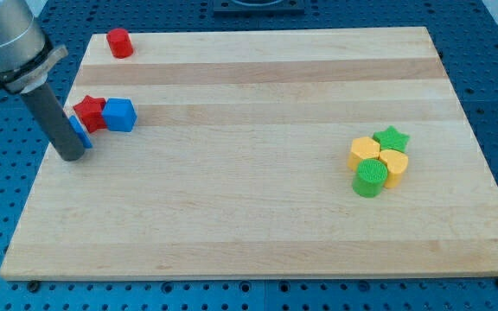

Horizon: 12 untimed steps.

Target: Move the red circle above the red star

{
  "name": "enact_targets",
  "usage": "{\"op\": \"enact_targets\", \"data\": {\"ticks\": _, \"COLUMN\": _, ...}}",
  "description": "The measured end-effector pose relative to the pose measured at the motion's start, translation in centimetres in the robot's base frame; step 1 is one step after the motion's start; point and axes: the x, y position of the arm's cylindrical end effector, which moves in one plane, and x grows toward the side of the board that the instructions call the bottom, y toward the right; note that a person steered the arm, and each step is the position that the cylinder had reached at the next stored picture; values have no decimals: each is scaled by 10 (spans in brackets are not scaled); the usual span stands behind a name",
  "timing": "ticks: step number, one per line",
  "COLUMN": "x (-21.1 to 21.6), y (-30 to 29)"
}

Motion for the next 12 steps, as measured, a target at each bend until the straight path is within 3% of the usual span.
{"op": "enact_targets", "data": {"ticks": 2, "x": -7, "y": 27}}
{"op": "enact_targets", "data": {"ticks": 3, "x": -7, "y": 105}}
{"op": "enact_targets", "data": {"ticks": 4, "x": -51, "y": 141}}
{"op": "enact_targets", "data": {"ticks": 5, "x": -128, "y": 145}}
{"op": "enact_targets", "data": {"ticks": 6, "x": -210, "y": 141}}
{"op": "enact_targets", "data": {"ticks": 7, "x": -258, "y": 114}}
{"op": "enact_targets", "data": {"ticks": 12, "x": -259, "y": 11}}
